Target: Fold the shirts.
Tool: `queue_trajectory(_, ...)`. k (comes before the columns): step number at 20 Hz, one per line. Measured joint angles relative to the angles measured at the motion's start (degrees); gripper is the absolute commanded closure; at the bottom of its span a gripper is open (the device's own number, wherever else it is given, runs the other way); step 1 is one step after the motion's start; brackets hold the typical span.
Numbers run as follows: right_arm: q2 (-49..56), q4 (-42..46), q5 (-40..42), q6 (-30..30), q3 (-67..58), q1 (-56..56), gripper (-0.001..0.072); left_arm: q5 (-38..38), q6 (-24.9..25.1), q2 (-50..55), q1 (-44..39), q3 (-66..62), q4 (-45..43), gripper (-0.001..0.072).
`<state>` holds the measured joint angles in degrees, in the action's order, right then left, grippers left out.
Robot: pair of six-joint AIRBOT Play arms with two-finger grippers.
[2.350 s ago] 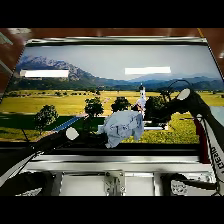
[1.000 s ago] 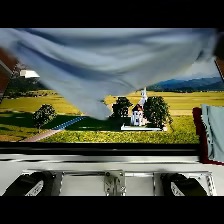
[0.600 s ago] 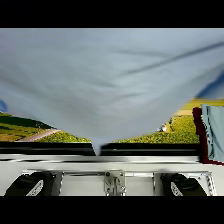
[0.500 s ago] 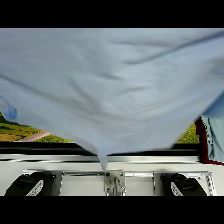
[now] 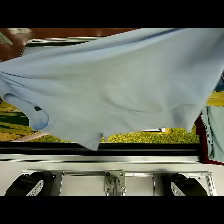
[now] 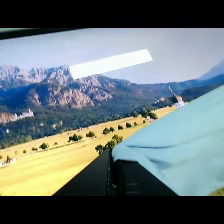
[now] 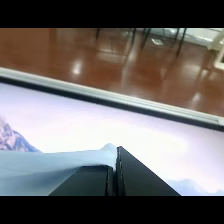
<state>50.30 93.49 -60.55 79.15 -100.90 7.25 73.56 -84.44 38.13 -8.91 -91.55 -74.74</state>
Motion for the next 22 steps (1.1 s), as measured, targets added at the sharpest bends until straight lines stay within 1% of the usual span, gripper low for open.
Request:
queue_trajectory(2, -2.8, 0.79, 0.02, -0.96, 0.0, 0.0, 0.0643, -2.21, -0.87, -1.22, -0.09, -3.26, 0.7, 0.067)
queue_trajectory(5, -9.68, 1.38, 1.16, -0.35, -0.04, 0.0, 0.0643, -3.63, -2.23, -3.37, -0.15, -11.23, 1.62, 0.067)
queue_trajectory(7, -14.45, 1.49, 1.29, 1.31, -0.09, 0.0, 0.0644, -2.64, -3.19, -4.96, -0.13, -15.87, 1.92, 0.067)
queue_trajectory(9, -18.45, 1.66, -1.25, 3.76, -0.09, 0.0, 0.0643, 0.66, -3.93, -6.27, -0.13, -18.53, 1.88, 0.067)
queue_trajectory(13, -22.05, 1.66, -13.03, 6.36, -0.04, 0.0, 0.0643, 9.38, -5.2, -7.65, -0.09, -20.72, 0.61, 0.067)
queue_trajectory(17, -20.94, 1.79, -26.77, 7.21, 0.42, 0.0, 0.0643, 17.07, -5.95, -7.96, -0.09, -18.97, -1.99, 0.067)
queue_trajectory(19, -19.28, 1.79, -30.88, 7.41, 2.45, 0.0, 0.0643, 20.39, -6.25, -8.02, -0.11, -15.08, -4.57, 0.067)
queue_trajectory(22, -15.26, 2.21, -32.59, 7.65, 9.75, 0.0, 0.0643, 21.7, -6.4, -7.93, -0.11, -4.13, -8.33, 0.067)
